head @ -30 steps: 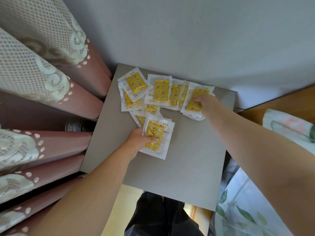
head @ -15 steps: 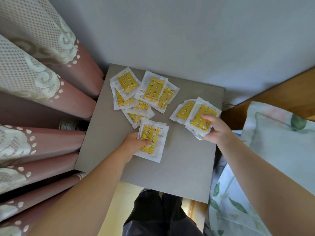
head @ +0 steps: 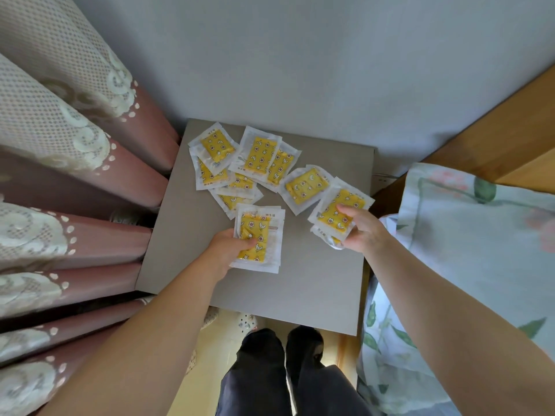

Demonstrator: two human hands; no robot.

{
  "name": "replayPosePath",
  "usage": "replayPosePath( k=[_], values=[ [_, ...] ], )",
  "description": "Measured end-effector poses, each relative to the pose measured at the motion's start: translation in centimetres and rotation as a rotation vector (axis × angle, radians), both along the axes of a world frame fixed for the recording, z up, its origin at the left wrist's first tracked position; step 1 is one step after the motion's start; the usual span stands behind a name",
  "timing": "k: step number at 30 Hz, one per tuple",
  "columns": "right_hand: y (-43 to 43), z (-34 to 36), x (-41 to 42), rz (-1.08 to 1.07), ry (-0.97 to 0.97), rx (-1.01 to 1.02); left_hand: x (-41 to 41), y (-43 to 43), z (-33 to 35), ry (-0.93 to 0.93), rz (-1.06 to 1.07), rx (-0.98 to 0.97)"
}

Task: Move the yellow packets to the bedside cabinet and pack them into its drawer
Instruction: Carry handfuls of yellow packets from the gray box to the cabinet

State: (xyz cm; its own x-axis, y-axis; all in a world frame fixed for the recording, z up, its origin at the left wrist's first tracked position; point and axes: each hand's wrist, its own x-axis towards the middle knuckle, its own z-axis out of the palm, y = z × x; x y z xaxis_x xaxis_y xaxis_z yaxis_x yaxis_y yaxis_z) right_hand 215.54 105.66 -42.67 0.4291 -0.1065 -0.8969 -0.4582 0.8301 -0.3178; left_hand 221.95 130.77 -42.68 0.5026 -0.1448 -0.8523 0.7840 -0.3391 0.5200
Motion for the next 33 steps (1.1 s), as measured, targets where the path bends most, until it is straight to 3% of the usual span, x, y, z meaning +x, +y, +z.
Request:
replayPosePath(
  k=[3, 5, 7, 9, 12, 15, 18, 25, 29, 33],
  values=[
    [-0.3, 0.6, 1.1, 0.001, -0.056, -0.027, 0.3, -0.2, 0.1, -0.016, 0.006, -0.022],
    [-0.3, 1.5, 3.0, 0.208, -0.084, -0.207, 0.6, -0.2, -0.1, -0.018, 0.012, -0.043],
    [-0.4, 1.8, 5.9, 0.676, -0.044, -0.745, 1.0, -0.1, -0.5, -0.016, 0.019, -0.063],
    [-0.3, 2.2, 8.6, 1.303, -0.032, -1.249, 1.4, 0.2, -1.1, -0.013, 0.009, -0.068],
    [0.3, 1.8, 11.8, 1.886, -0.091, -1.396, 1.9, 0.9, -1.8, -0.017, -0.011, -0.07],
    [0.7, -0.1, 13.0, 2.206, -0.129, -1.508, 2.2, 1.3, -2.4, -0.011, 0.008, -0.075],
    [0.7, -1.3, 13.3, 2.283, -0.11, -1.707, 2.2, 1.6, -2.8, -0.001, 0.006, -0.072],
    [-0.4, -2.2, 12.0, 2.165, -0.188, -1.695, 1.9, 2.0, -3.1, 0.001, -0.023, -0.041],
    [-0.5, -2.4, 10.4, 1.965, -0.127, -1.539, 1.3, 1.8, -3.3, 0.012, -0.01, -0.013],
    [-0.5, -2.4, 8.6, 1.896, -0.02, -1.408, 0.6, 1.7, -2.9, 0.01, -0.014, -0.001]
  ],
)
